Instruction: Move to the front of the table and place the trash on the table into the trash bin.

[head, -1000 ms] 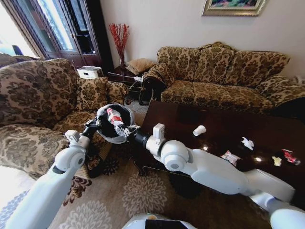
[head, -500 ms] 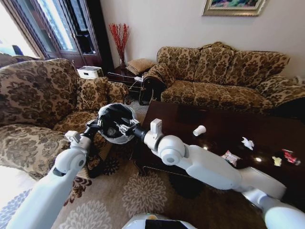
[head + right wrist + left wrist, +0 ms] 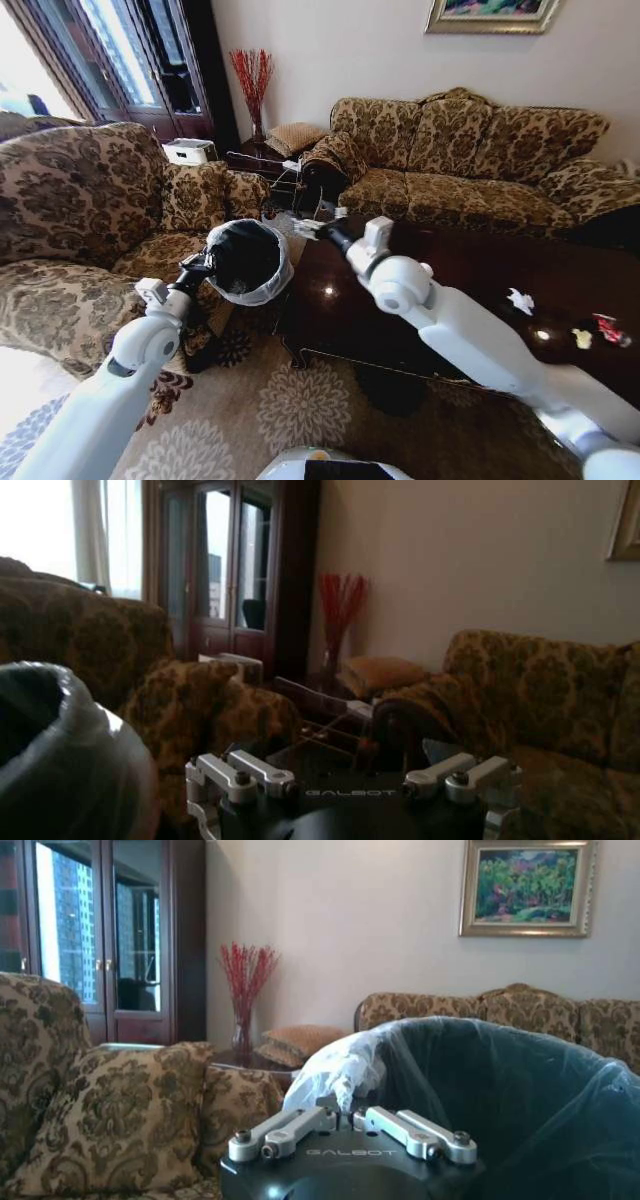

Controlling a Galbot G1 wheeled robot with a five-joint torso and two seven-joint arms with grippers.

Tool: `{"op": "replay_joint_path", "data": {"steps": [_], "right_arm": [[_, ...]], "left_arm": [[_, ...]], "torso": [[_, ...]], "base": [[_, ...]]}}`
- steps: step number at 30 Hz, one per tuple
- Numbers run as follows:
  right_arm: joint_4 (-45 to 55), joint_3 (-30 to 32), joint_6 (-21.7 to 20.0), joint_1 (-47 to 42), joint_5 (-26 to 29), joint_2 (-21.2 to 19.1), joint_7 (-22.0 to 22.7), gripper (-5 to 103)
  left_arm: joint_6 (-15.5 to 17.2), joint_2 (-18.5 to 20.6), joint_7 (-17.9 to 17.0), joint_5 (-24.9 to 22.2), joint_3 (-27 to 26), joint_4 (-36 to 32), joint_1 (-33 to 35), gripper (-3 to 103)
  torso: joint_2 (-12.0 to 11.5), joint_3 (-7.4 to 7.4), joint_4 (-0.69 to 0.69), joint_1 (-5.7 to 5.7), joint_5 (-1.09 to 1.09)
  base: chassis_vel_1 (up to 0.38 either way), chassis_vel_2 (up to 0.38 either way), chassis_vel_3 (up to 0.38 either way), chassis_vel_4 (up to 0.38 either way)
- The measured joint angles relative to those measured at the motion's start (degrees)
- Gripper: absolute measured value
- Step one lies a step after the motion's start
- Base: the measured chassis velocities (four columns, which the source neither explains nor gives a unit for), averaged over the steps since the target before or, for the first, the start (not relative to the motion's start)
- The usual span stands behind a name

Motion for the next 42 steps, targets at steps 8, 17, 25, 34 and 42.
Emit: {"op": "replay_joint_path", "data": {"steps": [8,17,25,34,42], "right_arm": [[0.0,16.6,-3.9,-19.1,-9.3,-2.6,-2.8,100],[-1.0,19.1,-3.3,-22.7,-12.0,-0.9,-4.0,100],[-1.6,17.5,-3.1,-22.1,-12.9,0.7,-3.9,100],[-4.0,17.6,-2.4,-23.5,-14.7,2.9,-3.5,100],[-4.8,20.6,1.2,-30.0,-19.5,5.1,-3.5,100]], "left_arm": [[0.1,-0.9,0.0,0.4,0.0,-1.4,1.1,3],[0.1,-1.1,0.0,1.1,-0.2,-2.4,2.0,3],[0.0,-1.6,0.1,1.2,-0.6,-3.6,3.1,3],[-0.2,-2.4,0.2,1.4,-0.7,-5.0,3.9,3],[-0.2,-2.9,0.4,2.3,-0.6,-5.9,4.3,3]], "torso": [[0.0,-0.01,0.04,-0.02,-0.04],[0.0,-0.01,0.06,-0.02,-0.07],[0.0,0.01,0.03,0.00,-0.02],[0.0,0.00,0.04,-0.01,-0.08],[0.0,0.00,-0.05,-0.01,-0.05]], "base": [[0.000,0.000,0.000,0.000],[-0.061,-0.058,0.065,0.067],[-0.225,-0.222,0.231,0.222],[-0.313,-0.326,0.320,0.315],[-0.309,-0.297,0.301,0.292]]}}
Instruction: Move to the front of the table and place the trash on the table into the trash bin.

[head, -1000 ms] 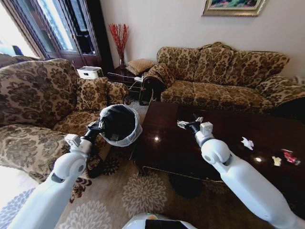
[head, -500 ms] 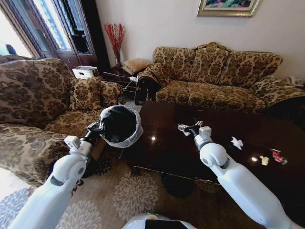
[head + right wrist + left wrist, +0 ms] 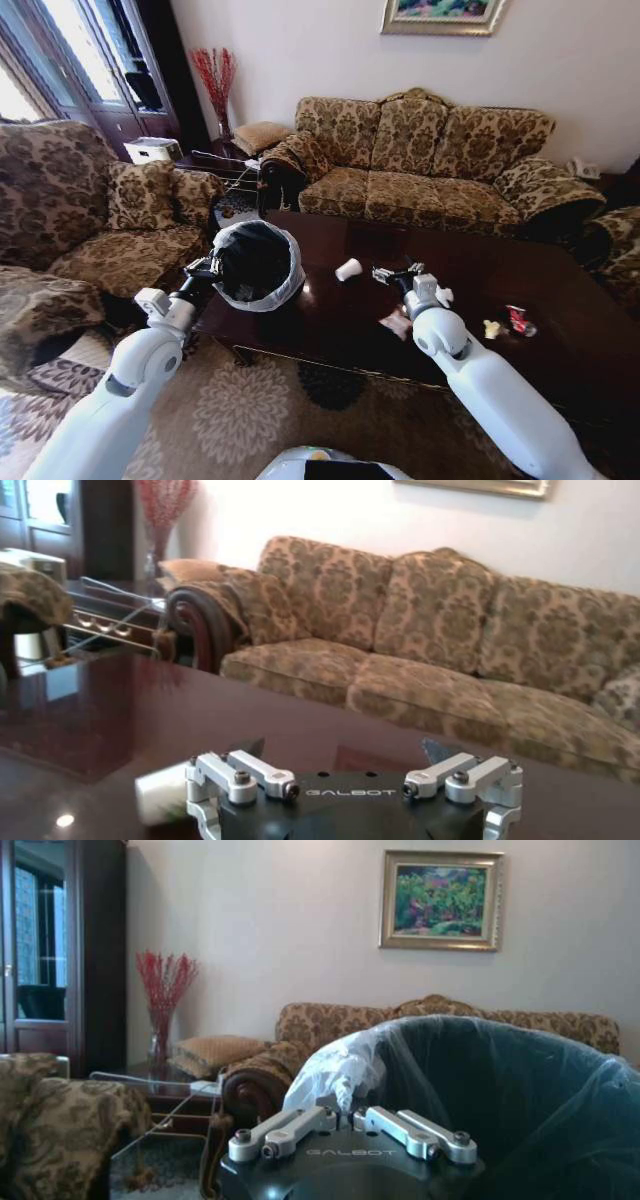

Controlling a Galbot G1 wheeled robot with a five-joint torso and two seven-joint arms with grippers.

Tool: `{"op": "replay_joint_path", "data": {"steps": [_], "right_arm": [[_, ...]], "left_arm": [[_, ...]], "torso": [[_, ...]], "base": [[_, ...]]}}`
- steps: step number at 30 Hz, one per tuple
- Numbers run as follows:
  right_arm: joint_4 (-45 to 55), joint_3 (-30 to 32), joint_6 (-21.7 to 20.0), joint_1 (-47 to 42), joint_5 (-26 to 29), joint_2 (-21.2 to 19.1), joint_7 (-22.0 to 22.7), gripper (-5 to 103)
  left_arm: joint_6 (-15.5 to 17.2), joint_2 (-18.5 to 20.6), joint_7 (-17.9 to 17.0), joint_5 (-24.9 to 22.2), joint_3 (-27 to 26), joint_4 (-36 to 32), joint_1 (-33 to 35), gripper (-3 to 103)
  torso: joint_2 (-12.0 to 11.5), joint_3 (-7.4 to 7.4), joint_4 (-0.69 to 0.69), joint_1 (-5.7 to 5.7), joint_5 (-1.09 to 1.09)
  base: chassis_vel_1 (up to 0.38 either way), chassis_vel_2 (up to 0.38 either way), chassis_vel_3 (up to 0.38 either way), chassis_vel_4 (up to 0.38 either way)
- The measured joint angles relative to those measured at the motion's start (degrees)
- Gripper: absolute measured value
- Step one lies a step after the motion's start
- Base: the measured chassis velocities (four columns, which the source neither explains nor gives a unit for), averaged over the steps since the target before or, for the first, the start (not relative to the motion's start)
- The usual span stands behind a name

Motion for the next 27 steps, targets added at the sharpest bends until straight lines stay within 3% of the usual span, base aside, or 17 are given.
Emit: {"op": "replay_joint_path", "data": {"steps": [5,9,11,15,20,25,27], "right_arm": [[1.1,0.7,0.5,-3.3,-0.5,2.2,0.0,100],[2.1,0.9,0.0,-5.7,-0.2,3.4,-0.1,100],[1.4,0.9,0.4,-8.2,-0.2,5.1,0.1,100],[0.2,1.0,1.0,-10.0,0.0,7.1,1.8,100],[-1.2,0.9,1.4,-12.2,-0.3,9.4,3.5,100],[-2.7,0.7,2.2,-12.8,0.1,10.8,2.8,100],[-4.0,0.2,3.5,-12.8,0.6,11.7,0.2,100]], "left_arm": [[0.5,-0.3,0.0,0.8,0.0,-0.4,0.4,3],[0.7,-0.4,-0.2,1.3,0.1,-0.5,0.6,3],[0.8,-0.4,-0.2,1.6,0.2,-0.5,0.6,3],[0.8,-0.3,-0.2,1.6,0.3,-0.5,0.6,3],[0.8,-0.4,-0.2,1.5,0.4,-0.5,0.5,3],[0.7,-0.4,-0.2,1.2,0.5,-0.5,0.4,3],[0.6,-0.4,-0.2,1.2,0.6,-0.4,0.3,3]], "torso": [[0.0,0.00,0.10,-0.01,0.03],[0.0,0.00,0.13,-0.01,-0.11],[0.0,0.00,0.16,0.00,-0.03],[0.0,0.00,0.06,0.00,-0.04],[0.0,0.00,0.05,0.00,-0.01],[0.0,0.00,0.04,0.00,-0.02],[0.0,0.00,0.08,0.00,-0.02]], "base": [[-0.086,-0.103,0.060,0.048],[0.037,0.027,-0.030,-0.040],[0.043,0.052,-0.086,-0.060],[-0.009,-0.012,-0.059,-0.056],[-0.084,-0.078,-0.054,-0.062],[-0.078,-0.084,-0.075,-0.073],[-0.011,-0.023,-0.031,-0.009]]}}
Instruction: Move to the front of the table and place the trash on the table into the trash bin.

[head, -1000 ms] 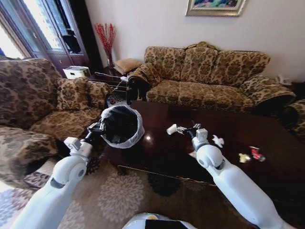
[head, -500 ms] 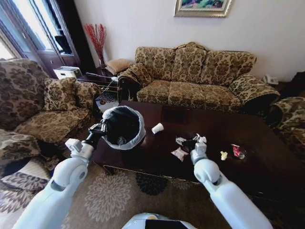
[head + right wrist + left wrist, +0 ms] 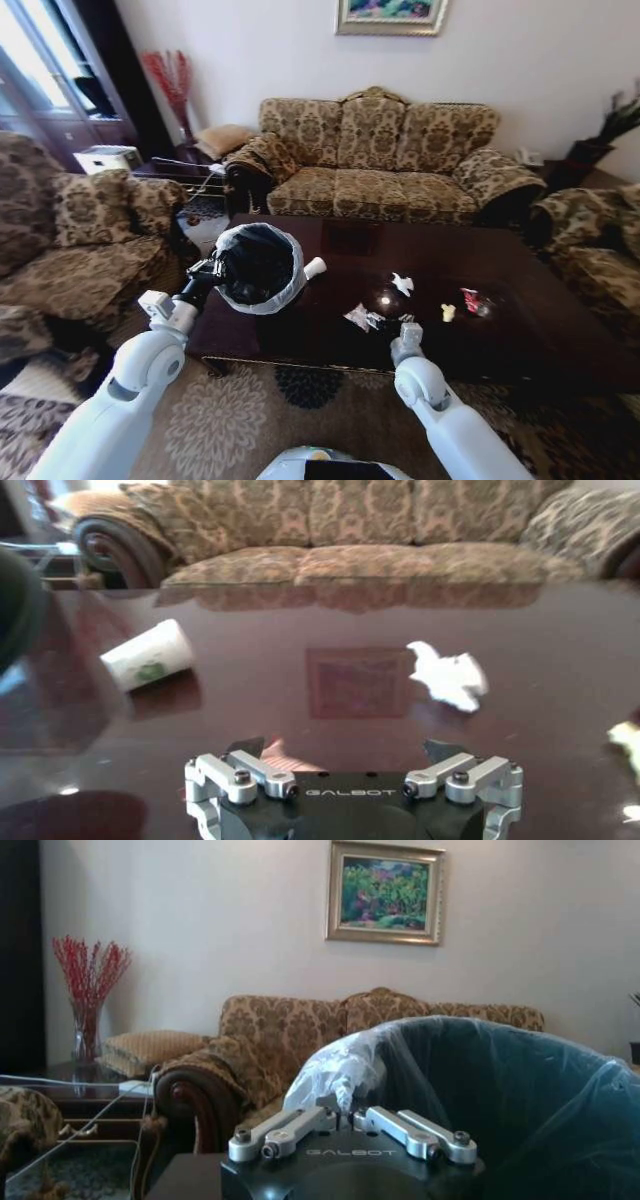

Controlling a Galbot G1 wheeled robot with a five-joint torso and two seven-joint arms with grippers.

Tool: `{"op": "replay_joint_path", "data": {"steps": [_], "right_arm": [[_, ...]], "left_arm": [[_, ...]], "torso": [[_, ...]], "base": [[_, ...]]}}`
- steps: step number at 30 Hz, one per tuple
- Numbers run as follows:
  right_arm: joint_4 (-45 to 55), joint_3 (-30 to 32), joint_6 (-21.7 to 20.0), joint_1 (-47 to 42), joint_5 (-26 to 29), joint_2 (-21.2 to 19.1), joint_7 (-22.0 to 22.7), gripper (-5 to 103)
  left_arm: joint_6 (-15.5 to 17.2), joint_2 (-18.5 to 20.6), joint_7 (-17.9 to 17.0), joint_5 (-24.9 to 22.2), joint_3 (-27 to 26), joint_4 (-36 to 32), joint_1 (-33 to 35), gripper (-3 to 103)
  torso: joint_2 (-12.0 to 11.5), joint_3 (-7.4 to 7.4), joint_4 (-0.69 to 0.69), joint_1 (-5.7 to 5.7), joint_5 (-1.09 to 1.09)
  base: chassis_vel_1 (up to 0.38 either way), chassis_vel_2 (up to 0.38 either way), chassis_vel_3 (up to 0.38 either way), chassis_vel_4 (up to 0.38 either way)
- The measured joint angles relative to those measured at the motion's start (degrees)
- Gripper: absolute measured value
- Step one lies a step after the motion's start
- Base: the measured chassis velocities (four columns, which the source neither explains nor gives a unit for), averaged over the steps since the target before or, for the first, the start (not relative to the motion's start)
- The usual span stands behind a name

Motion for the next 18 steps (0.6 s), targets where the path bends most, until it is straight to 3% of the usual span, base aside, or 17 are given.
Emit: {"op": "replay_joint_path", "data": {"steps": [5,14,18], "right_arm": [[-2.9,-1.6,2.2,0.9,0.2,1.0,-6.3,100],[-7.8,-3.8,2.8,3.9,-0.1,2.7,-5.1,103],[-9.0,-4.4,2.8,4.6,-0.5,2.9,-5.6,92]], "left_arm": [[-0.1,0.0,-0.1,0.0,-0.1,0.1,0.1,3],[-0.3,0.0,-0.1,0.0,-0.3,0.2,0.3,3],[-0.4,0.0,-0.1,-0.1,-0.3,0.4,0.1,3]], "torso": [[0.0,0.00,0.02,0.00,0.00],[0.0,0.01,0.00,0.01,0.01],[0.0,0.01,0.00,0.00,0.01]], "base": [[0.000,0.000,0.000,0.000],[0.000,0.000,0.000,0.000],[0.000,0.000,0.000,0.000]]}}
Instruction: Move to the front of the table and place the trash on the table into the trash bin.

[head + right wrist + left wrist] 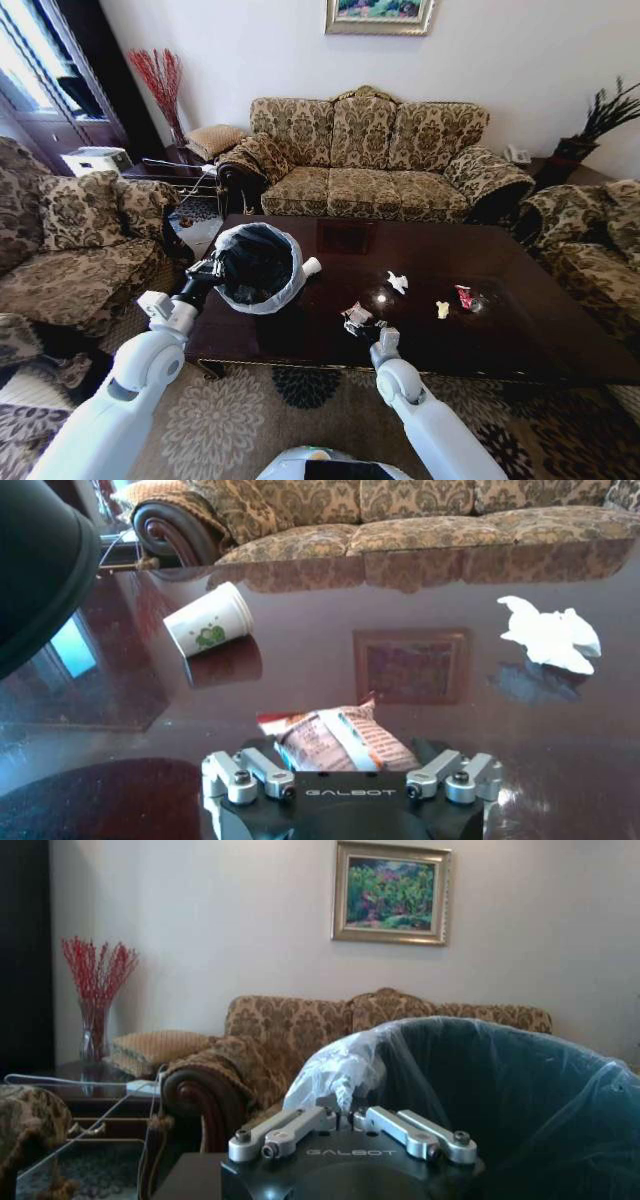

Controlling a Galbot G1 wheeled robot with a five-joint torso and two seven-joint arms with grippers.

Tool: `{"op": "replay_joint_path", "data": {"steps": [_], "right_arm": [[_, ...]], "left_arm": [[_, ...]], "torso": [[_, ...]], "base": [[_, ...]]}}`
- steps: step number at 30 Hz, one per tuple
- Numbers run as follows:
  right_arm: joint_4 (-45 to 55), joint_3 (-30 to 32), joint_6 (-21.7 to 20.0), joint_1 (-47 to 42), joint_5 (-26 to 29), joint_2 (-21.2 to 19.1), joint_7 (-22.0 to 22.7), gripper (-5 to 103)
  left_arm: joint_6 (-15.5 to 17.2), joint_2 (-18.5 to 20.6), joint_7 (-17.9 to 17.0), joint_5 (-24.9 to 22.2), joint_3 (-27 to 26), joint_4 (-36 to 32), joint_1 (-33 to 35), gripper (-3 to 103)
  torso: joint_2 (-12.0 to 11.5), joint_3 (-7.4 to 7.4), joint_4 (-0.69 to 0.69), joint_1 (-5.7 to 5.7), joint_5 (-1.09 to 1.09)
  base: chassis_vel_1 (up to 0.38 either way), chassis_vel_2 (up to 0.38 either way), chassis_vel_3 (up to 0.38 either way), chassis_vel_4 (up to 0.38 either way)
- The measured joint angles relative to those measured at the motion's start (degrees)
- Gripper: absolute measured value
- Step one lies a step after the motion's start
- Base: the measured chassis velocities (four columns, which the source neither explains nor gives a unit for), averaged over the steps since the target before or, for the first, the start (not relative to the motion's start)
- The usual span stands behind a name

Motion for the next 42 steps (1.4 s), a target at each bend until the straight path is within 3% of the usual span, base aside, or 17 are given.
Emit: {"op": "replay_joint_path", "data": {"steps": [5,9,11,14,20,26,30,31,34,38,41,42], "right_arm": [[-0.6,-0.1,0.0,0.2,-0.4,0.3,0.0,80],[-1.0,-0.2,0.1,0.4,-0.8,0.4,0.2,64],[-1.1,-0.3,0.1,0.5,-0.8,0.4,0.3,64],[-1.4,-0.4,0.4,0.7,-1.0,0.4,0.7,52],[-1.2,-0.5,1.1,1.0,-1.2,0.5,2.2,40],[7.0,-1.1,1.5,3.1,-1.1,-2.5,3.7,25],[19.6,-4.8,0.3,12.8,7.0,-12.3,3.3,13],[19.6,-4.8,0.3,12.8,7.0,-12.3,3.3,13],[26.7,-7.7,0.2,25.7,18.9,-19.7,-0.7,7],[28.8,-11.5,0.5,33.3,25.6,-22.6,-3.7,7],[28.5,-22.3,0.9,45.0,31.4,-21.5,-4.6,7],[28.5,-22.3,0.9,45.0,31.4,-21.5,-4.6,7]], "left_arm": [[-0.3,0.1,0.1,-0.2,0.0,0.3,-0.2,3],[-0.5,0.3,0.3,-0.3,0.0,0.7,-0.3,3],[-0.6,0.3,0.3,-0.3,0.0,0.7,-0.3,3],[-0.8,0.3,0.3,-0.3,0.1,0.8,-0.4,3],[-0.9,0.5,0.4,-0.3,0.1,0.8,-0.4,3],[-0.9,0.5,0.4,-0.2,0.4,1.1,-0.3,3],[-0.8,0.4,0.5,0.7,1.5,2.2,-0.4,3],[-0.8,0.4,0.5,0.7,1.5,2.2,-0.4,3],[-0.3,0.4,0.5,1.1,2.2,2.5,-0.7,3],[-0.1,0.5,0.5,1.3,2.5,2.8,-0.8,3],[0.0,0.9,0.5,1.3,2.6,2.9,-0.8,3],[0.0,0.9,0.5,1.3,2.6,2.9,-0.8,3]], "torso": [[0.0,0.00,-0.01,0.00,0.00],[0.0,0.00,0.00,0.00,0.00],[0.0,0.00,0.00,0.00,0.00],[0.0,0.00,0.00,0.00,0.00],[0.0,0.00,-0.01,0.00,0.00],[0.0,0.00,-0.01,0.00,0.01],[0.0,0.00,0.00,0.00,-0.01],[0.0,0.00,0.00,0.00,-0.01],[0.0,0.00,0.02,0.01,-0.03],[0.0,0.00,-0.01,0.01,-0.01],[0.0,0.00,0.00,0.00,0.00],[0.0,0.00,0.00,0.00,0.00]], "base": [[0.000,0.000,0.000,0.000],[0.000,0.000,0.000,0.000],[0.000,0.000,0.000,0.000],[0.000,0.000,0.000,0.000],[0.000,0.000,0.000,0.000],[0.000,0.000,0.000,0.000],[0.000,0.000,0.000,0.000],[0.000,0.000,0.000,0.000],[0.000,0.000,0.000,0.000],[0.000,0.000,0.000,0.000],[0.000,0.000,0.000,0.000],[0.000,0.000,0.000,0.000]]}}
